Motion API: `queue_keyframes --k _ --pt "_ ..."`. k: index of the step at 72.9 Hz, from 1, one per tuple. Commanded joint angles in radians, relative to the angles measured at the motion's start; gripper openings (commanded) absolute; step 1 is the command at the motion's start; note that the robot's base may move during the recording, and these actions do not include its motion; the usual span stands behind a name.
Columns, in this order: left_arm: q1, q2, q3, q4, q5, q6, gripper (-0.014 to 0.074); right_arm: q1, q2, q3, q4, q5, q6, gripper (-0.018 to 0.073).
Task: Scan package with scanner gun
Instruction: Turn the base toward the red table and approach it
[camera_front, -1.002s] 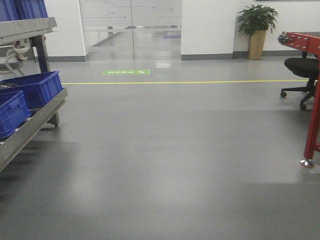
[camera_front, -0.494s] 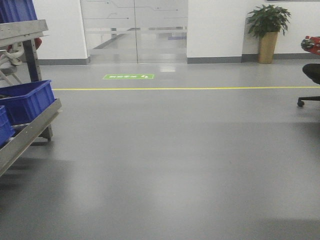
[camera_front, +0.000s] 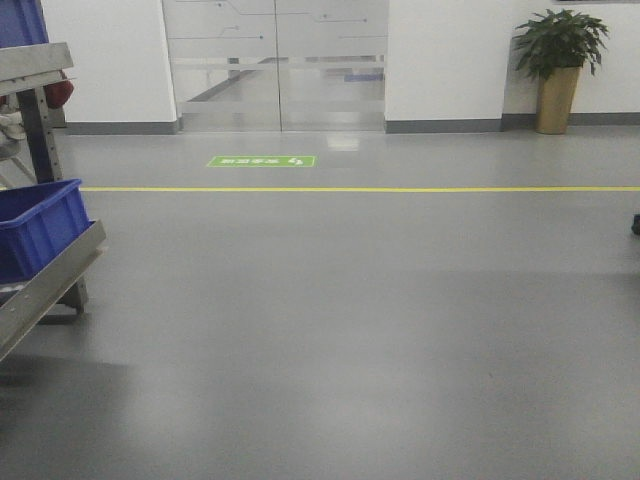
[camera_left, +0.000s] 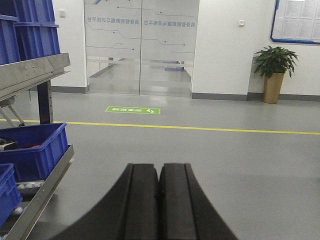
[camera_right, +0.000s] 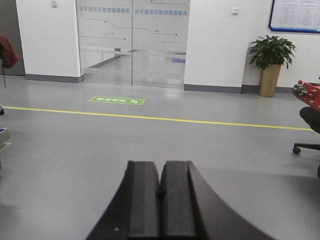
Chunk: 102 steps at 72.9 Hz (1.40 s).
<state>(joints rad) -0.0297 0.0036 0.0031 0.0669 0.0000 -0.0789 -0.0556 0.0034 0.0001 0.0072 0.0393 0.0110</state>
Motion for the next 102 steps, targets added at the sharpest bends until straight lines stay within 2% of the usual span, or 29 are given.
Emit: queue_keyframes --k 1,102 --pt "-0.003 -0.004 -0.003 -0.002 -0.022 0.002 -0.0111 0.0 -0.003 0.0 -0.007 -0.018 0.0 -0.0168" --pt "-0.003 -0.004 -0.003 -0.002 -0.022 0.002 -0.0111 0.002 -0.003 0.0 -0.007 -0.018 0.0 -0.0168"
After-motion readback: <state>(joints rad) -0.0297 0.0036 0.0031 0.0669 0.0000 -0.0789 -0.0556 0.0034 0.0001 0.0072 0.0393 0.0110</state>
